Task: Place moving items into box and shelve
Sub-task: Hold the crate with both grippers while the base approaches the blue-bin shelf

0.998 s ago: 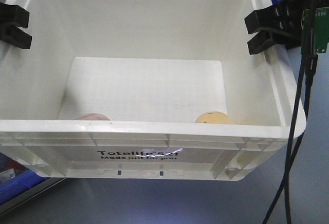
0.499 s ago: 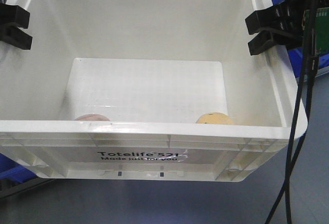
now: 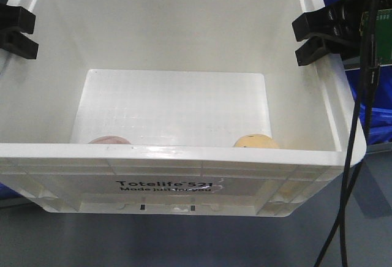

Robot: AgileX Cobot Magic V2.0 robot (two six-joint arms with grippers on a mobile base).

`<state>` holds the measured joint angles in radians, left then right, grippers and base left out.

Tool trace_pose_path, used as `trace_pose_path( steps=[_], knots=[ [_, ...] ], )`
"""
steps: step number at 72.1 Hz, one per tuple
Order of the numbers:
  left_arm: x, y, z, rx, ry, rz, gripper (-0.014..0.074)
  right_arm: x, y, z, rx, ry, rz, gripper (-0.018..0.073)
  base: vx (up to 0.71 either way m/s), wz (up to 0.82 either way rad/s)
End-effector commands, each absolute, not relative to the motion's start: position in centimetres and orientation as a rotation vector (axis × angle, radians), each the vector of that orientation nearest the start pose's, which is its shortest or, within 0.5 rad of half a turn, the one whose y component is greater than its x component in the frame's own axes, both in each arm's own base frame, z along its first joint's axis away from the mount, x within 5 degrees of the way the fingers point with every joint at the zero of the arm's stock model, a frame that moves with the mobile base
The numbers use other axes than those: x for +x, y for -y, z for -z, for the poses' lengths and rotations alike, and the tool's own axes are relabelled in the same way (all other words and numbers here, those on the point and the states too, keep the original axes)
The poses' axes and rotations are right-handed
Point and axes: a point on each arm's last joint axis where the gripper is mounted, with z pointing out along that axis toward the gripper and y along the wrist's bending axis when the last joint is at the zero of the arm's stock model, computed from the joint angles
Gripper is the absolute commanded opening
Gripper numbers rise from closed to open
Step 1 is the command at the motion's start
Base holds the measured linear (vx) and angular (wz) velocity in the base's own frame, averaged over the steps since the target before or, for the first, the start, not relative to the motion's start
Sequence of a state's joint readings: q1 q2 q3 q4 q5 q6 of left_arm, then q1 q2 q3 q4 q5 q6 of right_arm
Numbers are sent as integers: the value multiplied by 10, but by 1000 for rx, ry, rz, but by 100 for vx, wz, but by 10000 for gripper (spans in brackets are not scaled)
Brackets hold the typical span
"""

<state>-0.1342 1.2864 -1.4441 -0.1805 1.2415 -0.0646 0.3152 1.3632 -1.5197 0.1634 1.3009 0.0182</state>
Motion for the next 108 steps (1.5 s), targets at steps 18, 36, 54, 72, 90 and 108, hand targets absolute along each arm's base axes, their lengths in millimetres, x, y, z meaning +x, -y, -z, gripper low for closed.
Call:
trace_pose_path(
  steps=[18,36,54,72,90,108],
  knots=[
    [234,48,-442,73,-2376,348,-17,232,-93,-435,-420,-2498,-375,-12,6,57],
    [234,48,-442,73,-2377,348,-17,232,-93,-435,-420,-2498,-375,-12,12,42],
    [234,48,-442,73,-2377,348,-17,232,-93,-435,-420,-2498,-375,-12,16,29],
    [234,48,-442,73,-2377,348,-17,232,-93,-435,-420,-2498,-375,-12,19,15],
    [234,48,-442,73,-2377,348,-17,232,-93,-435,-420,-2498,-375,-12,21,1],
    [234,48,-442,73,-2377,348,-17,232,-93,-435,-420,-2498,-375,-12,20,-9]
  ],
)
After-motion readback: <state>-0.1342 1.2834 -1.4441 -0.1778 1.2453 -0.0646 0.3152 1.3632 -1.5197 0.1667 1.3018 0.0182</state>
